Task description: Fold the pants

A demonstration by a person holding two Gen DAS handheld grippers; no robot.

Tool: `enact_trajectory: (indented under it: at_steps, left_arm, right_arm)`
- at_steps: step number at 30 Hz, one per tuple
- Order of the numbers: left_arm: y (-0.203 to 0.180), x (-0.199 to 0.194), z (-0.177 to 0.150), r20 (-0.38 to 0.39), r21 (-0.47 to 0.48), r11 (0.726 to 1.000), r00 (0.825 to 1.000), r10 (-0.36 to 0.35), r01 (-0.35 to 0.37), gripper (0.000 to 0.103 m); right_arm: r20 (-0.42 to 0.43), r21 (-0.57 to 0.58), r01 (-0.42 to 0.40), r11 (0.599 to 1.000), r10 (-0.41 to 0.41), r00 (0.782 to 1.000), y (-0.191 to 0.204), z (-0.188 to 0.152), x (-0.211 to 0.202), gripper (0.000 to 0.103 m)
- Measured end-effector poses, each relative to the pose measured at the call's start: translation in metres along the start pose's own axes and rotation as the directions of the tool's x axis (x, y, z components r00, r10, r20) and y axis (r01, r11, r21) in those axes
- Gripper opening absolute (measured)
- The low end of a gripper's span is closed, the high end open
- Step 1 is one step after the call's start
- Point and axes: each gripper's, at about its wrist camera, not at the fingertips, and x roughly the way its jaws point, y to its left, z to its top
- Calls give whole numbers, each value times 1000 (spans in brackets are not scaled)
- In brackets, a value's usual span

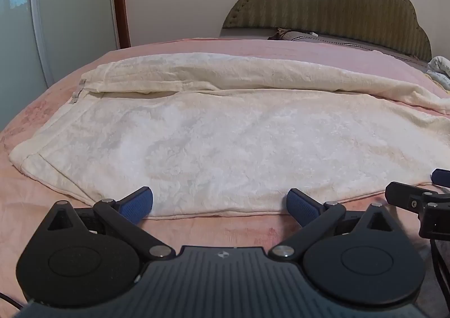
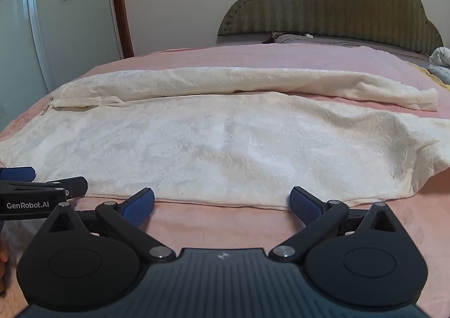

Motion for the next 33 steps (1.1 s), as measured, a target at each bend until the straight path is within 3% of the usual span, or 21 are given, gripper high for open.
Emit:
enact_trajectory:
  at_steps: [10,33]
  left_arm:
    - [-3,2,-5,-2,2,1000,1000,1,-1,103]
    - [0,2,-3,-9,0,1000,1000,0,0,103]
  right_arm:
    - [-37,-80,67,994,-71,997,16,-3,7,103]
    - [-35,-49,44,998,-46,998,10,-2,6,103]
